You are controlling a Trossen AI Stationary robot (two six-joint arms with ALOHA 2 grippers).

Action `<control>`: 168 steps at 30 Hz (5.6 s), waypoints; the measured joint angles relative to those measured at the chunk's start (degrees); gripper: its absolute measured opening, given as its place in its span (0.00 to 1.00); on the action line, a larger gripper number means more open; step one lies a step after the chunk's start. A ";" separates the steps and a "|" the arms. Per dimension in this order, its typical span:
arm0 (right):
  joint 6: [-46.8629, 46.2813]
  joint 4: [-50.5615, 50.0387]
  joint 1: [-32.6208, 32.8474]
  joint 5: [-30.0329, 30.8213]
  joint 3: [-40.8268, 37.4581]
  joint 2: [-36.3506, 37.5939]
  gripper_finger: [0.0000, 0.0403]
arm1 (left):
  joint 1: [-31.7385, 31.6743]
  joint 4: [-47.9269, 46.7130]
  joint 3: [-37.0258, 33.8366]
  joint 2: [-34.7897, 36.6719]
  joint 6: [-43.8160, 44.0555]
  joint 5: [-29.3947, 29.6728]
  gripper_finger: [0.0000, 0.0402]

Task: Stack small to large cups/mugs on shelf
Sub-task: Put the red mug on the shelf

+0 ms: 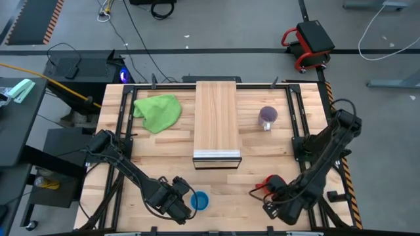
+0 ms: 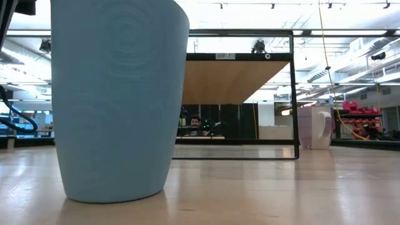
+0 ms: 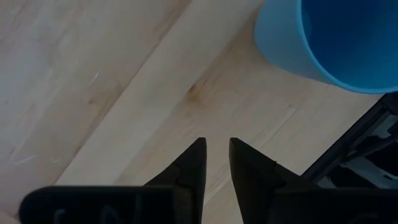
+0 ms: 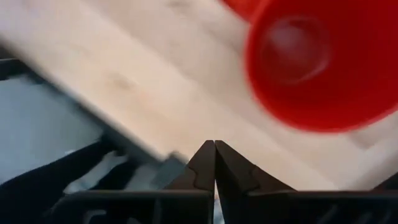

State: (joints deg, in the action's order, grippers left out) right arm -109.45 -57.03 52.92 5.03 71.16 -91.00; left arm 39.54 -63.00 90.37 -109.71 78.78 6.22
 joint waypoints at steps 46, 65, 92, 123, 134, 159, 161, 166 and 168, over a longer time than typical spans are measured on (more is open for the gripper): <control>-12.72 -3.42 1.58 0.74 -17.98 12.33 0.27 | 0.01 -2.41 0.00 0.00 -1.47 0.20 0.21; -10.05 -3.46 -4.10 0.90 -18.08 11.17 0.25 | -0.18 -2.41 0.00 0.00 -1.46 0.20 0.20; -5.45 -7.21 -5.53 -0.74 -8.65 9.24 0.01 | -0.18 -6.72 0.00 0.00 -2.94 0.20 0.17; 51.86 -33.07 -52.37 6.28 29.01 10.20 0.01 | -0.25 -8.58 0.00 -0.02 -2.48 0.20 0.04; 68.56 -32.97 -67.66 3.79 58.84 -7.14 0.01 | -1.79 -8.60 0.00 -0.02 -0.98 0.22 0.05; 58.43 -32.99 -67.21 1.33 60.54 -18.37 0.01 | -1.52 -16.66 0.00 -0.02 -1.01 1.88 0.02; 58.51 -32.99 -66.62 1.34 60.54 -19.42 0.01 | -1.49 -16.64 0.00 -0.02 -1.48 1.97 0.02; 58.52 -32.99 -66.53 0.97 60.52 -20.20 0.01 | -1.45 -16.64 0.00 -0.02 -2.22 2.14 0.06; 58.22 -32.99 -66.59 1.20 60.54 -20.34 0.01 | -1.45 -16.55 0.00 -0.02 -2.71 2.16 0.06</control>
State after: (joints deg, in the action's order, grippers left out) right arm -51.24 -90.02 -13.67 6.22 131.70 -111.34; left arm 38.09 -79.55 90.37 -109.73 76.07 8.38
